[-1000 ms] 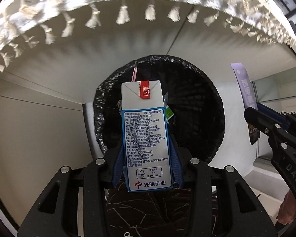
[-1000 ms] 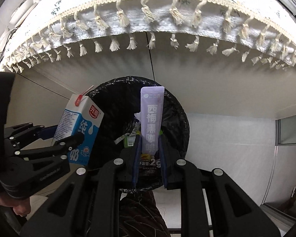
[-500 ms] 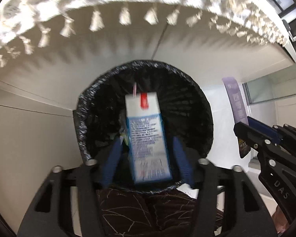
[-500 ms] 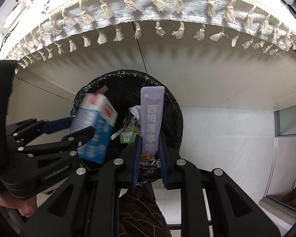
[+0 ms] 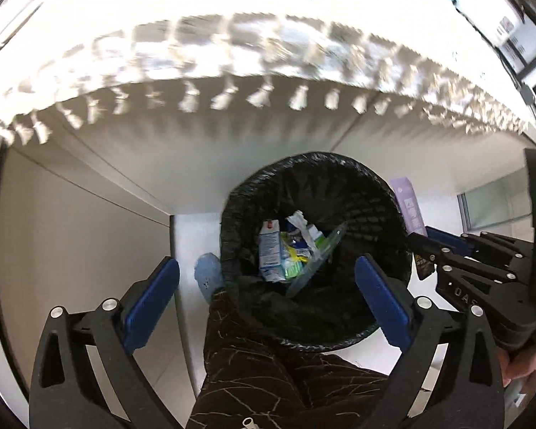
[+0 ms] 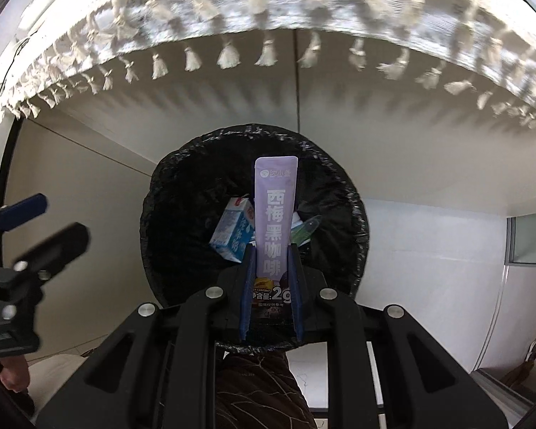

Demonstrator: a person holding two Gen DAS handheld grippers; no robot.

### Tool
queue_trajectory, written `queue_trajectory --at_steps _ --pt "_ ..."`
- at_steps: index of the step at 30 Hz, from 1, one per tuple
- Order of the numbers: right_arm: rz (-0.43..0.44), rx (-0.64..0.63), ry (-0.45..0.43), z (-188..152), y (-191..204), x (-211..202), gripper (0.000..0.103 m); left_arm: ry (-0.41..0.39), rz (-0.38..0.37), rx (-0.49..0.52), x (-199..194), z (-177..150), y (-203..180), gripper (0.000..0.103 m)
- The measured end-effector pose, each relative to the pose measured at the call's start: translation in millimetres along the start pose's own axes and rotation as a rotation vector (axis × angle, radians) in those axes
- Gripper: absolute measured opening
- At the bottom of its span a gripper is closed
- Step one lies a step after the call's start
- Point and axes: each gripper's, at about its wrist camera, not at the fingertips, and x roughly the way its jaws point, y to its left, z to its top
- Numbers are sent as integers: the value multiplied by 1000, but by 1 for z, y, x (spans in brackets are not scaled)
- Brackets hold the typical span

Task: Collect trash
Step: 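Open the left tool to drop the carton while the right tool releases the packet, then move both tools up over the table toward the bubble wrap and red mesh bag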

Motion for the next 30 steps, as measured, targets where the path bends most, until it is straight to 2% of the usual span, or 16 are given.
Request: queue_trajectory --at_steps 6,8,12,14,17,21,30 --pt "-15 -30 -10 6 13 1 21 -5 20 -46 -3 0 17 97" --pt "-8 -36 -20 8 16 -2 38 0 21 -51 -2 0 21 97" --pt "-24 -48 -53 13 17 -16 56 -1 24 -54 -1 1 27 97" --pt "-31 -47 -81 17 18 -28 71 -2 19 -49 -4 4 29 97" --pt "-44 -35 -130 24 18 -48 86 -16 13 -50 -17 14 33 97" --pt "-44 -6 -187 37 14 -76 93 -37 13 -49 -40 28 38 97" --pt "-53 -18 -300 63 15 -135 95 -85 -15 -59 -95 64 45 97"
